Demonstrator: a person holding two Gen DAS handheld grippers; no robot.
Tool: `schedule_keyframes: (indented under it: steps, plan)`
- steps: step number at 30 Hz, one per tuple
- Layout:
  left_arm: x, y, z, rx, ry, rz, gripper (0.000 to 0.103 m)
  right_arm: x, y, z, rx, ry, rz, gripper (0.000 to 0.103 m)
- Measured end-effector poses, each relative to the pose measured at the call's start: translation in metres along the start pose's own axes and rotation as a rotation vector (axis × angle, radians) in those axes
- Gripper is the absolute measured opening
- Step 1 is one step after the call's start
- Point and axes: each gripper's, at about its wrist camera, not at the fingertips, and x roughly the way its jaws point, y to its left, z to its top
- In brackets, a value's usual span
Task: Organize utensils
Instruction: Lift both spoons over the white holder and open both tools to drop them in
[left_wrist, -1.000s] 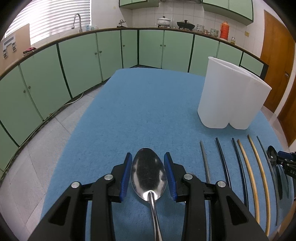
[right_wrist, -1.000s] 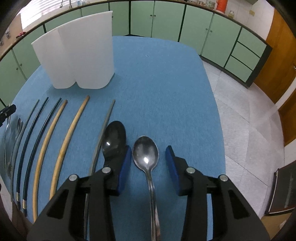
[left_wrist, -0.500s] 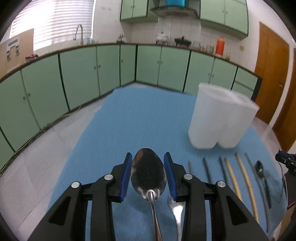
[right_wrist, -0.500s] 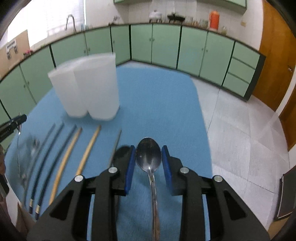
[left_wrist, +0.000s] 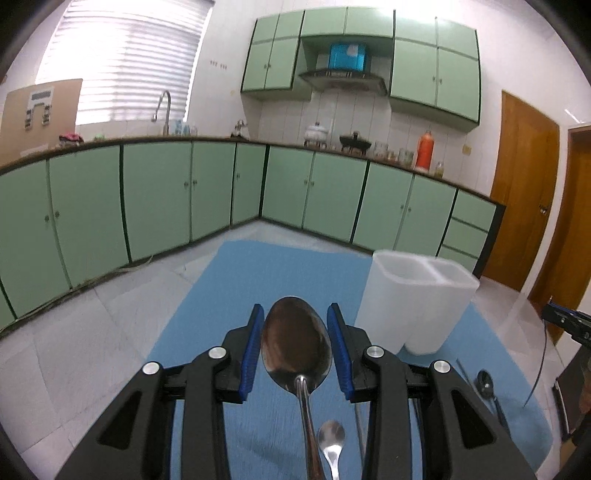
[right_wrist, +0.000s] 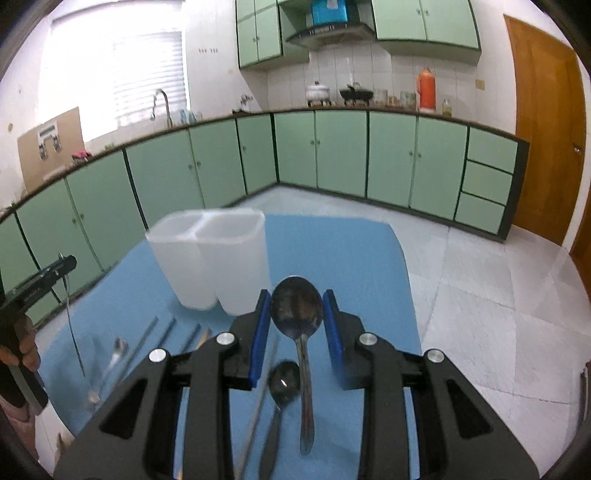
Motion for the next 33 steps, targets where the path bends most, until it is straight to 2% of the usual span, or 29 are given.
schedule_keyframes:
  steps: [4, 10, 17, 20, 25, 33]
  plan:
    - [-0.004, -0.006, 0.019, 0.009, -0.06, -0.014, 0.035, -0.004, 0.005, 0.022, -0.006, -0.068, 0.02, 0.027]
    - [0.0, -0.026, 0.067, 0.028, -0.18, -0.06, 0.035, 0.007, 0.018, 0.073, 0.005, -0.184, 0.061, 0.027]
    - [0.03, -0.067, 0.117, 0.058, -0.327, -0.107, 0.035, 0.037, 0.031, 0.124, 0.029, -0.306, 0.095, 0.027]
    - [0.05, -0.083, 0.126, 0.071, -0.373, -0.108, 0.035, 0.059, 0.03, 0.134, 0.038, -0.314, 0.09, 0.027]
    - [0.098, -0.098, 0.119, 0.075, -0.338, -0.121, 0.035, 0.1, 0.026, 0.13, 0.061, -0.28, 0.076, 0.027]
    - [0.14, -0.099, 0.096, 0.096, -0.256, -0.135, 0.035, 0.142, 0.024, 0.093, 0.087, -0.156, 0.1, 0.027]
